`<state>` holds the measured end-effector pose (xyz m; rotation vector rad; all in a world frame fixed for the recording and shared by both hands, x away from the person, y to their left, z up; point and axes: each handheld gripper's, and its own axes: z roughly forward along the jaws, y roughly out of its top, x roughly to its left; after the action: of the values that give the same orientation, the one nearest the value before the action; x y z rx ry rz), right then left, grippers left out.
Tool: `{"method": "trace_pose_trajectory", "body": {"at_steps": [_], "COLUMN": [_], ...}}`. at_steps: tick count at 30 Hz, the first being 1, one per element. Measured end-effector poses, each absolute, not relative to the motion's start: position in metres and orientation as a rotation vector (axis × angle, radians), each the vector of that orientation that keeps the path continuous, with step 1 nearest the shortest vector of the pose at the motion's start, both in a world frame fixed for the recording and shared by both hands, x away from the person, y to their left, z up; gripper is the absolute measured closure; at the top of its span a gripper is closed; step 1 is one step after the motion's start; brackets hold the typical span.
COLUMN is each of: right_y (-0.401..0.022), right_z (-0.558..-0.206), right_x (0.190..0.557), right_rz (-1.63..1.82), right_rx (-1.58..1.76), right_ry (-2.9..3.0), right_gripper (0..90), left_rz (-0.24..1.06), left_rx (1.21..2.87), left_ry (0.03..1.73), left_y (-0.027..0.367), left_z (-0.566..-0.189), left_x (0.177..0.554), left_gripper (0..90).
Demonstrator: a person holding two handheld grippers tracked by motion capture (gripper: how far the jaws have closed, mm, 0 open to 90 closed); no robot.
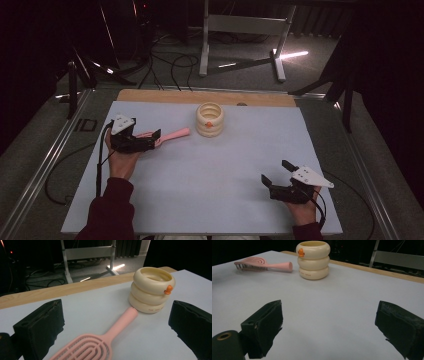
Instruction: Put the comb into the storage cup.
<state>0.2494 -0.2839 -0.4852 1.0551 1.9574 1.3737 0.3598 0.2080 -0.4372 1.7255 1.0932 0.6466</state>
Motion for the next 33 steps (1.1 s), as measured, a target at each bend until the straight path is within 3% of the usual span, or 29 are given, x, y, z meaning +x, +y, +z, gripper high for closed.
{"method": "trace_pose_trajectory", "body": {"at_steps": [21, 33], "right_y": [-0.284, -0.285], "right_z": [-0.486, -0.485], "right_x": [0.251, 0.251], "right_rz": [1.382, 1.375], "right_rx": [1.064, 1.056], "right_ry": [1.955, 1.954], "right_gripper": [7.8, 7.8], "left_rz": [0.605, 0.629], "left_rx": [1.788, 1.771], "left_ry": [1.193, 1.322], "left_y": [0.191, 0.187], "left_z": [-0.441, -0.449], "left_x": [0.397, 0.412], "left_gripper": [4.2, 26.2]}}
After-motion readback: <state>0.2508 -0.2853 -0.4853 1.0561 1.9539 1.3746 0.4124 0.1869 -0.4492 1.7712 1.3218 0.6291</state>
